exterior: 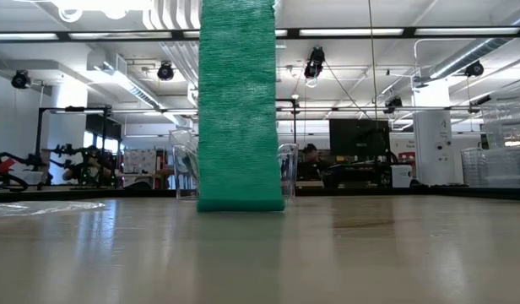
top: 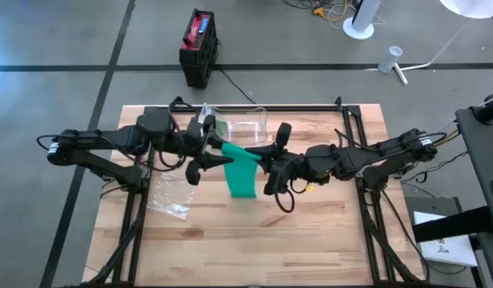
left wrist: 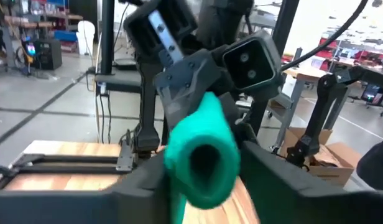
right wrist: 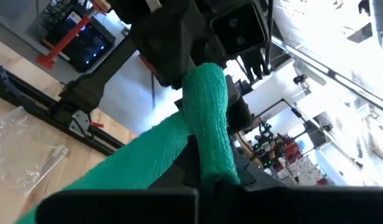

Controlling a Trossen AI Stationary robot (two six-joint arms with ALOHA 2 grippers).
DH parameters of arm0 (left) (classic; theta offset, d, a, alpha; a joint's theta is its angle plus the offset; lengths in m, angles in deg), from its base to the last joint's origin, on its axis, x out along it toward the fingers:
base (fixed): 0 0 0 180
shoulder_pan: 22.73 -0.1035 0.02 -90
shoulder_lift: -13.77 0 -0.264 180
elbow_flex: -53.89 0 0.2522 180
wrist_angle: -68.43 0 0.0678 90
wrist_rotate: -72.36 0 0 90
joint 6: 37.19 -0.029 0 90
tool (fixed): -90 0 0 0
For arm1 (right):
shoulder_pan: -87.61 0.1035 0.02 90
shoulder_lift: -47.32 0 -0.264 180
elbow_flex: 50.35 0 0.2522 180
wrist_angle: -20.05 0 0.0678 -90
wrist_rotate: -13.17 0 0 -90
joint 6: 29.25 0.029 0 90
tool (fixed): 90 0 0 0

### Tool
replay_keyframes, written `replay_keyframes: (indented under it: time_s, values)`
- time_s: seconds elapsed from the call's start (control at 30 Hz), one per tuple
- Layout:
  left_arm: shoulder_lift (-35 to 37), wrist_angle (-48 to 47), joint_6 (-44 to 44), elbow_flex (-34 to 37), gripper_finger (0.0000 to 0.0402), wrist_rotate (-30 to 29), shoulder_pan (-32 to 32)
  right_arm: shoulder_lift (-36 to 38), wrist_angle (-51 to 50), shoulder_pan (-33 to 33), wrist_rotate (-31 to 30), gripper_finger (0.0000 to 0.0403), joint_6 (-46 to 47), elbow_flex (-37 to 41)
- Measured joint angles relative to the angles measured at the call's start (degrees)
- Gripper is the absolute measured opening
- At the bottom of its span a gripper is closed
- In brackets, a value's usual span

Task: Roll bandage
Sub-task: Roll the blue bandage

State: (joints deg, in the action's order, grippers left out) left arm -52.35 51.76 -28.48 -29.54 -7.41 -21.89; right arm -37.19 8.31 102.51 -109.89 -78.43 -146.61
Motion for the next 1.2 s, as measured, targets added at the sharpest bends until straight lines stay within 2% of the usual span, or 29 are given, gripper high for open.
replay_keyframes:
  time_s: [0.17, 0.27, 1.0, 1.1, 1.2]
  values:
    - [-0.38, 2.29, -1.14, -0.07, 0.0258, 0.14, 0.02, -0.01, -0.91, -0.04, -0.23, 0.0008, 1.69, 0.09]
    - [-1.55, 3.31, -0.76, -0.09, 0.0274, 0.12, 0.02, -0.47, -0.48, -0.04, -0.27, 0.0008, 1.96, 0.09]
    - [-1.55, 3.05, -2.23, -0.09, 0.0082, -0.39, -0.31, -0.85, 3.39, 0.00, -1.77, 0.0008, 0.67, 0.09]
    - [-1.53, 3.27, -3.15, -0.09, 0.0071, -0.38, -0.33, -0.85, 3.40, 0.00, -1.88, 0.0008, 1.13, 0.09]
    - [-0.80, 3.08, -4.81, -0.09, 0.0085, -0.38, -0.33, -0.85, 3.55, 0.01, -1.86, 0.0008, 1.30, 0.09]
